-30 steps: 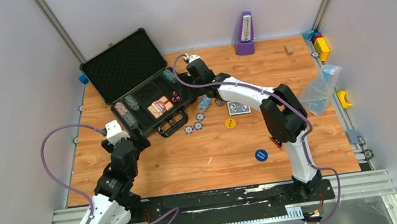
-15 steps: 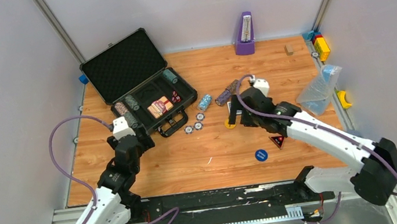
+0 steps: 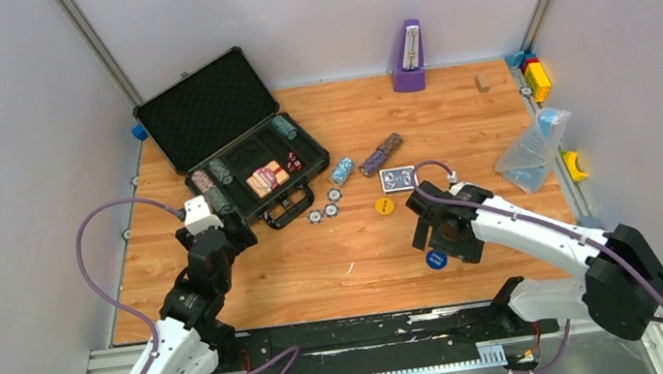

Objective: Pack up texas hold em set

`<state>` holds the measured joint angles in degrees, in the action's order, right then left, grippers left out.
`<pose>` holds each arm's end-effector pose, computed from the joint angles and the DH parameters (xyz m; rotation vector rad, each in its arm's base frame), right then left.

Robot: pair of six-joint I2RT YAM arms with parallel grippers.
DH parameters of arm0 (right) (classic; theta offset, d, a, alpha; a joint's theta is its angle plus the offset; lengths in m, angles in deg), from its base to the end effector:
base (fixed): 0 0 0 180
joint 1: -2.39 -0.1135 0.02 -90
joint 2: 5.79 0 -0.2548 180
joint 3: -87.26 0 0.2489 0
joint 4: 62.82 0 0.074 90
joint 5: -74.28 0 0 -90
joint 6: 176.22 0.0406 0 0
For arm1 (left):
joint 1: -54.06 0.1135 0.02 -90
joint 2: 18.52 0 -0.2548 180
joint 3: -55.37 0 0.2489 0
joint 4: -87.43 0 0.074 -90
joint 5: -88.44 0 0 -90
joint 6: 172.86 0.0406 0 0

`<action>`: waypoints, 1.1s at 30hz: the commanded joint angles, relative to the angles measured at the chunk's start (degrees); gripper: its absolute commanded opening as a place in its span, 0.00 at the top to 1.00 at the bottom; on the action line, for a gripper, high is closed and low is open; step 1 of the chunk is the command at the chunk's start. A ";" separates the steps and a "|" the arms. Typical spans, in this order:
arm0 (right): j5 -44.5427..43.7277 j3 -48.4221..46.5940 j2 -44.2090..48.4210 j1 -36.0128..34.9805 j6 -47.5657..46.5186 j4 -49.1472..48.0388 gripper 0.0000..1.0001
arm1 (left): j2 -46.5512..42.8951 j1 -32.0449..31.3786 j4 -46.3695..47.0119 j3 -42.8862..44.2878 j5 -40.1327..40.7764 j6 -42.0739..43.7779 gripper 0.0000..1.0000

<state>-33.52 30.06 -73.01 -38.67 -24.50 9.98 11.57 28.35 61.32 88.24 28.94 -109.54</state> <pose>0.1443 0.1092 0.1933 0.5326 2.7676 -0.1372 0.1425 -0.0457 0.2102 -0.3549 1.8869 -0.0864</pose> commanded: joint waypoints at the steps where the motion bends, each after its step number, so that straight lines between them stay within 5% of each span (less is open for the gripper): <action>1: 0.98 -0.17 -4.22 0.01 2.61 -1.67 0.09 | -0.38 0.31 0.84 1.57 0.57 0.13 0.06; 16: 5.35 7.32 -8.81 1.04 0.45 -15.96 0.20 | -0.12 0.31 1.01 1.58 0.43 0.22 0.06; 27: 6.67 7.75 -11.10 1.97 -0.77 -17.71 0.44 | -0.11 0.31 1.02 1.56 0.42 0.22 0.06; 33: 6.74 7.65 -11.24 1.95 -1.31 -17.56 0.46 | -0.12 0.31 0.96 1.57 0.38 0.22 0.06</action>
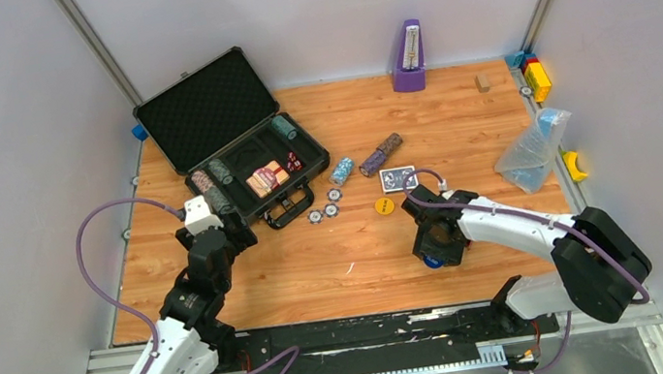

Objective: Pack up texas hold em set

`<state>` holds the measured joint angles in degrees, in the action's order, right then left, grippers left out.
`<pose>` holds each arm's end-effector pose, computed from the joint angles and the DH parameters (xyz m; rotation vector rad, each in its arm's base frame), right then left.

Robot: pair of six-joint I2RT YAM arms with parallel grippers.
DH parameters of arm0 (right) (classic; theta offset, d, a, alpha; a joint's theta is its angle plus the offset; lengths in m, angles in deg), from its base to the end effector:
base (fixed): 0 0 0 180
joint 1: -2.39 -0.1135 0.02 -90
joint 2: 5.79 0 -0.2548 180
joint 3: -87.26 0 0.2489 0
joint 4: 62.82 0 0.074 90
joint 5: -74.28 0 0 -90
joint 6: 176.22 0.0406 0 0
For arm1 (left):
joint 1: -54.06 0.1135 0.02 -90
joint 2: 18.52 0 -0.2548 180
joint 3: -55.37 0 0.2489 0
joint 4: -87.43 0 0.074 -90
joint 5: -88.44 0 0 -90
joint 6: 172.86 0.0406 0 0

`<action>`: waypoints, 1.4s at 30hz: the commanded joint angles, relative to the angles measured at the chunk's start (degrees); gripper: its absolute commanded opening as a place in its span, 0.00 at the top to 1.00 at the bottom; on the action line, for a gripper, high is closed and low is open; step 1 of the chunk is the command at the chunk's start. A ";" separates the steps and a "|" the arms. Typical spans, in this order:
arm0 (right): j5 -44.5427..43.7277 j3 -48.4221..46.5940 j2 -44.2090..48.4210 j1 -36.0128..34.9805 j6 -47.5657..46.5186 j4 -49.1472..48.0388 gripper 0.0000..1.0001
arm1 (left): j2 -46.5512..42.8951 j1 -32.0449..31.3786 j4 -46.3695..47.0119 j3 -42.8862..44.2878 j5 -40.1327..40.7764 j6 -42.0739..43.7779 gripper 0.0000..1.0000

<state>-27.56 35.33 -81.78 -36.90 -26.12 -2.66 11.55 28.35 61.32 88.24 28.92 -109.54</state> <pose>0.1578 0.1183 0.1461 0.5420 2.8672 -0.0834 0.1425 -0.0457 0.2102 -0.3547 1.8867 -0.0869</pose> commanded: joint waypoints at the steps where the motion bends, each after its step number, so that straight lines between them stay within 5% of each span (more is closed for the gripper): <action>1: 0.75 2.42 -2.57 0.18 0.29 -4.99 0.46 | -0.14 0.31 0.94 1.61 0.39 0.18 0.06; 7: 0.15 2.26 -3.98 0.18 0.32 -5.00 0.47 | -0.80 0.31 0.57 1.53 0.71 0.09 0.06; 9: -0.08 1.91 -4.88 0.22 0.07 -5.05 0.61 | -0.94 0.31 0.51 1.50 0.73 0.05 0.06; 14: -0.05 1.31 -4.43 0.18 -2.12 -5.40 0.74 | -0.96 0.31 0.41 1.55 0.77 0.05 0.06; 17: 0.28 1.41 -2.36 0.18 -3.12 -5.85 1.00 | -1.03 0.31 0.39 1.54 0.77 0.06 0.06; 35: 4.49 -15.32 2.84 -5.41 -15.48 -5.02 1.00 | -0.97 0.31 0.48 1.51 0.60 0.06 0.06; 36: 3.94 -16.63 2.00 -5.44 -15.48 -4.50 0.97 | -0.97 0.31 0.48 1.49 0.58 0.05 0.06; 37: 2.59 -17.99 1.07 -5.45 -14.97 -3.07 0.78 | -0.97 0.31 0.47 1.48 0.61 0.09 0.06; 39: -2.01 -20.33 -1.08 -5.45 -12.55 1.73 0.05 | -0.95 0.31 0.45 1.53 0.52 0.17 0.06; 42: -4.97 -19.69 -2.27 -5.45 -10.14 5.99 0.00 | -0.92 0.31 0.59 1.55 0.33 0.22 0.06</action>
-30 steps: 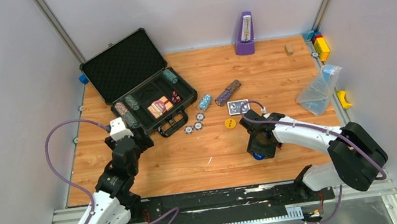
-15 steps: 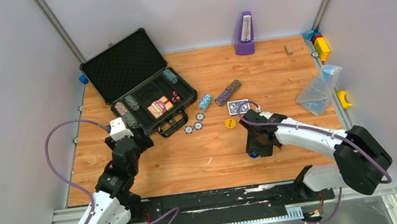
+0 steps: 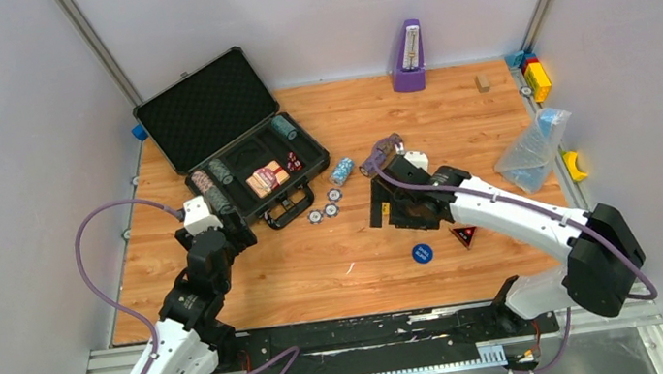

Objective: Pack up texas hold em set

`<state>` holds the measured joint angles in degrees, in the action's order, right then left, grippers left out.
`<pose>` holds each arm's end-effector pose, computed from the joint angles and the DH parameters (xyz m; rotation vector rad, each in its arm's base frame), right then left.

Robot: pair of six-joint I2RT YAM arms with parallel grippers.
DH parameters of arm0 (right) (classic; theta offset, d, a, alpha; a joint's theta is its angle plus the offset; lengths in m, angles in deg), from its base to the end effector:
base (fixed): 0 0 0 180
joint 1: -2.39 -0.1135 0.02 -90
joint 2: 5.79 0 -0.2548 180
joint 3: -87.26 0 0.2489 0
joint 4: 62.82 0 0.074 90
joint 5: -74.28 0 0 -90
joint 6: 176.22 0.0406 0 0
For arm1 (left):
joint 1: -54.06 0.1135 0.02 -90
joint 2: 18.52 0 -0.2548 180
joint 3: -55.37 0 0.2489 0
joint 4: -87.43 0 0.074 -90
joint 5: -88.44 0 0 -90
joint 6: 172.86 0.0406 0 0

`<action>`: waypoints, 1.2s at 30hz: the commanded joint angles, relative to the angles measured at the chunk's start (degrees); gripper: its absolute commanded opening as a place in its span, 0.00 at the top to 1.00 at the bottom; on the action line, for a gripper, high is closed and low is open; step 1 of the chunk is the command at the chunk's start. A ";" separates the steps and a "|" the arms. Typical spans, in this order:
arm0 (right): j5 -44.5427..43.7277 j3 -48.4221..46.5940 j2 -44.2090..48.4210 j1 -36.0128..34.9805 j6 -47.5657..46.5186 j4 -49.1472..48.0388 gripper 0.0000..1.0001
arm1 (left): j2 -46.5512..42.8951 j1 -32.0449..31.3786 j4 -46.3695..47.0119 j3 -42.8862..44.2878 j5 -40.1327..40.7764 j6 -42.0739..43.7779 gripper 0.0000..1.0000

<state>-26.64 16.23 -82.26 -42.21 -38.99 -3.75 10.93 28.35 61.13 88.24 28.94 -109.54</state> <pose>0.1885 0.1751 0.2349 0.1197 2.6841 0.2578 0.1414 -0.0452 0.2113 -0.3565 1.8799 -0.0908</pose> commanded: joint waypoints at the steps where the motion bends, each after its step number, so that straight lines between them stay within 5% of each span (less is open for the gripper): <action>1: -5.82 0.89 -1.65 -0.06 3.44 7.11 0.00 | -0.21 0.31 0.90 1.56 0.28 0.29 0.06; 13: -2.58 16.86 -0.62 2.63 6.49 -0.84 0.06 | 0.41 0.31 1.23 1.57 -0.04 0.40 0.06; 36: -1.38 16.30 -8.95 4.51 1.04 -7.86 0.12 | 0.43 0.31 1.25 1.61 0.08 0.40 0.06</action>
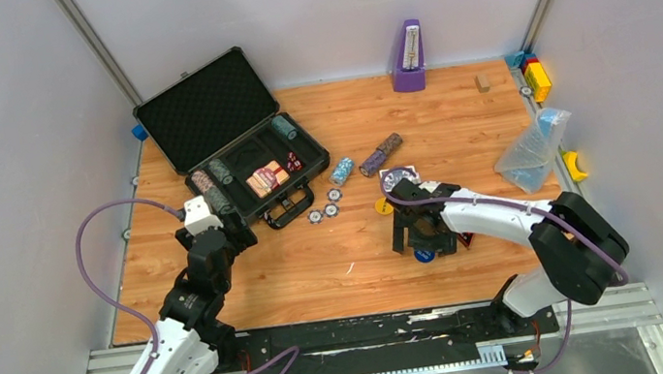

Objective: Pack up texas hold em set

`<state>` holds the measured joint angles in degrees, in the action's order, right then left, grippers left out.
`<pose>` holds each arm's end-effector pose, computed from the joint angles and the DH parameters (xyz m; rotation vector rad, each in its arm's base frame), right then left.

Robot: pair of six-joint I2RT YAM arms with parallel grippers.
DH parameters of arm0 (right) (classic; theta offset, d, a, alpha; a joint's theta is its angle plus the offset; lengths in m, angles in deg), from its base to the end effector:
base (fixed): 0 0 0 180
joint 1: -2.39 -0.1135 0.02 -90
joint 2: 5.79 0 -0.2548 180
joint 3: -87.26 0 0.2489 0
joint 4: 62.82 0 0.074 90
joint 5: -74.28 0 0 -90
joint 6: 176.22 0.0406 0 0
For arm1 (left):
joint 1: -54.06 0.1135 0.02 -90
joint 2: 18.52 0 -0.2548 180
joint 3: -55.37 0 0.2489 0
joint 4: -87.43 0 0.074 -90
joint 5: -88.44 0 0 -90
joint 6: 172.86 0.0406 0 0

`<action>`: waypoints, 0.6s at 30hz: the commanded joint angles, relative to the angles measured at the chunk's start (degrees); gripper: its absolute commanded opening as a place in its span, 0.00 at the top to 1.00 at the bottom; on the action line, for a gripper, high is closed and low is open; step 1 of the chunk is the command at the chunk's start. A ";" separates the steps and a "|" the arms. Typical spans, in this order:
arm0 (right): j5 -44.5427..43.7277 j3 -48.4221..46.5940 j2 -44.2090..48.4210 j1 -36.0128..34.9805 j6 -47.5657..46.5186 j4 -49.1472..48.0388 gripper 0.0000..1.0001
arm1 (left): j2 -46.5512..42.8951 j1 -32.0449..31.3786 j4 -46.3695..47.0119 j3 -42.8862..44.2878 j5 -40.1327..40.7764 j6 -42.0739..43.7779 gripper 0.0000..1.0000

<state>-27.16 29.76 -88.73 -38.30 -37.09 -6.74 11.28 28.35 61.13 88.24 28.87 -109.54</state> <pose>0.1798 0.1440 0.1469 0.2345 2.8864 -0.0539 0.1419 -0.0455 0.2105 -0.3545 1.8858 -0.0885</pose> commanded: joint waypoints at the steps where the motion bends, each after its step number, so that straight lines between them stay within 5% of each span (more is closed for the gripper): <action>1: -0.91 2.70 -2.89 0.65 -0.68 -4.79 0.12 | 0.01 0.31 1.18 1.64 0.15 0.40 0.06; 18: -1.38 2.77 -3.99 0.61 -0.33 -4.69 0.13 | -0.20 0.31 0.95 1.65 0.23 0.40 0.06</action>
<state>-27.14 29.54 -89.23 -38.23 -37.60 -6.77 11.28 28.35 61.13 88.24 28.87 -109.54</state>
